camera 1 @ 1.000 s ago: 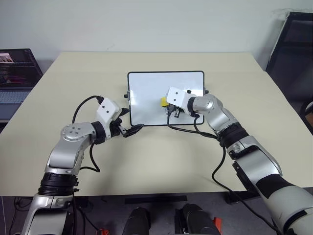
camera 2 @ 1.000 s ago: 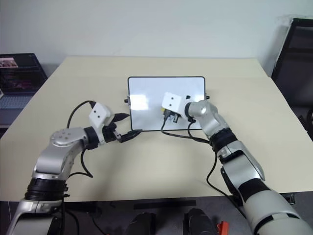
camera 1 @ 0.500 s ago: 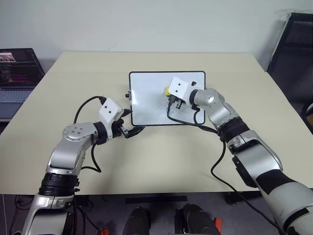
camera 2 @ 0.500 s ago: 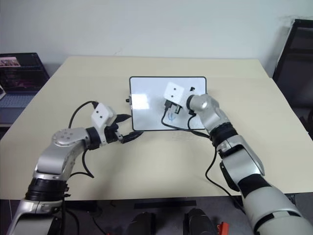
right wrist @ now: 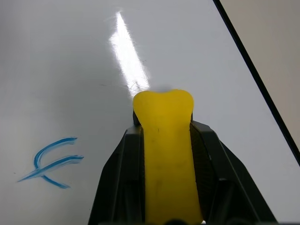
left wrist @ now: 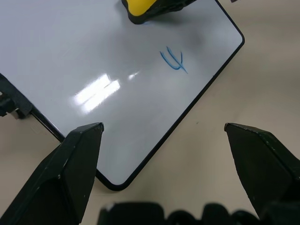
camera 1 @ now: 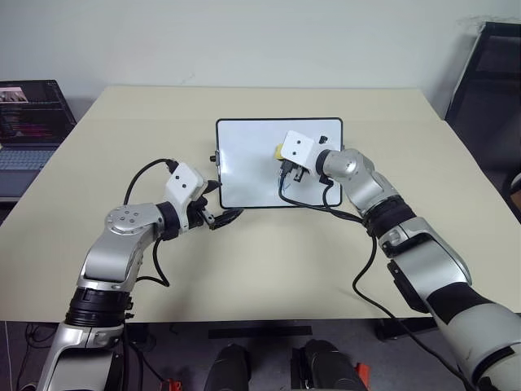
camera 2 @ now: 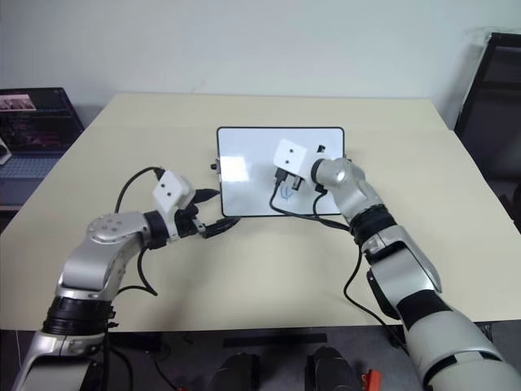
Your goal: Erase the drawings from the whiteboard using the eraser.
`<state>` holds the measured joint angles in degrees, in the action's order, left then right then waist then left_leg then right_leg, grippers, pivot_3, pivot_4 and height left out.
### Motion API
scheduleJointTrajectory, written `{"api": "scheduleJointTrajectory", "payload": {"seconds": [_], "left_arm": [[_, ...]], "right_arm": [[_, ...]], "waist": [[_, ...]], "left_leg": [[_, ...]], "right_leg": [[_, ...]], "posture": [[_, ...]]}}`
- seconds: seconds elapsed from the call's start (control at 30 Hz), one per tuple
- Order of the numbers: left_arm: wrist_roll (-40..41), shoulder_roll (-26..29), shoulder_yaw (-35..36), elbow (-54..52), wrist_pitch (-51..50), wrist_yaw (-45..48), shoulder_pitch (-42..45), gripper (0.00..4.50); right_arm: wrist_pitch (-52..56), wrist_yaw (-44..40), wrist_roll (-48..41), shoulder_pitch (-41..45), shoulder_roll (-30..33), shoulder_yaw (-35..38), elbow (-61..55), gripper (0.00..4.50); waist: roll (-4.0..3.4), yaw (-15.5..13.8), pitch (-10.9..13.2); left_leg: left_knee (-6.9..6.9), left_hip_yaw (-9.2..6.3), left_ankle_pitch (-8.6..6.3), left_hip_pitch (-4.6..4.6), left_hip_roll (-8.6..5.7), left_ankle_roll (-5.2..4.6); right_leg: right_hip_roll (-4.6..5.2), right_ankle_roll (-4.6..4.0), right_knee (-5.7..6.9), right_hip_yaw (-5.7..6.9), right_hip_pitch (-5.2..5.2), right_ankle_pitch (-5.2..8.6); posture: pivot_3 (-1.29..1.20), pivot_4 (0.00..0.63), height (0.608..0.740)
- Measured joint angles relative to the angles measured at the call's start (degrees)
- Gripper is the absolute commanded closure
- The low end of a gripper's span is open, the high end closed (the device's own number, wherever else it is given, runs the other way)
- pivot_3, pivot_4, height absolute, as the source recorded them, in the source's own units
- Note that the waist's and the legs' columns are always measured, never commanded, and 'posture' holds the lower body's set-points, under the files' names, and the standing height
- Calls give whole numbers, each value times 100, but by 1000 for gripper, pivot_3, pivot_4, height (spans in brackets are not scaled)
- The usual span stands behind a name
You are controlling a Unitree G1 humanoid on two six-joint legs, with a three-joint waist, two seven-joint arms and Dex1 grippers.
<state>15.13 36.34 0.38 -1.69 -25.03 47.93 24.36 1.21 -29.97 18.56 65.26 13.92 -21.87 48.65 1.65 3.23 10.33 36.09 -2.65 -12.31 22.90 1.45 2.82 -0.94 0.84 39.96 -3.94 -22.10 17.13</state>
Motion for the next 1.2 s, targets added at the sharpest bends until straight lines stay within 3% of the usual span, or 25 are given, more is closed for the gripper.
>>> {"api": "scheduleJointTrajectory", "payload": {"seconds": [0.33,0.73,0.9,1.03,1.2], "left_arm": [[0,-13,-5,-1,1,4,0,0],[0,-52,-15,-10,3,18,-1,0],[0,-55,-15,-10,27,18,-23,0],[66,-133,99,6,-52,-136,-180,0],[285,-250,471,3,-307,-412,-171,0]], "right_arm": [[334,-1140,-6,-423,293,-47,-691,3515],[-64,360,30,115,-99,256,142,3516],[-51,30,21,75,-60,257,42,3516],[156,-422,-190,-461,28,329,-602,3516],[862,-474,-889,-1036,-35,1018,-1561,3516]], "waist": [[2,4,-1],[1,14,1],[0,23,1],[0,17,1],[0,9,4]], "left_leg": [[-2,-4,0,-2,0,0],[-11,6,7,8,2,-5],[-19,6,1,8,4,1],[-15,-1,1,8,4,1],[-15,-9,1,17,3,1]], "right_leg": [[0,2,-2,2,4,1],[-1,-6,-4,-2,-14,-11],[0,-11,-10,-1,-13,-8],[0,-10,-9,-1,-9,-8],[0,-9,-9,1,-15,-7]], "posture": [[0,150,740],[0,150,740],[0,150,740],[0,150,740],[0,150,740]]}}
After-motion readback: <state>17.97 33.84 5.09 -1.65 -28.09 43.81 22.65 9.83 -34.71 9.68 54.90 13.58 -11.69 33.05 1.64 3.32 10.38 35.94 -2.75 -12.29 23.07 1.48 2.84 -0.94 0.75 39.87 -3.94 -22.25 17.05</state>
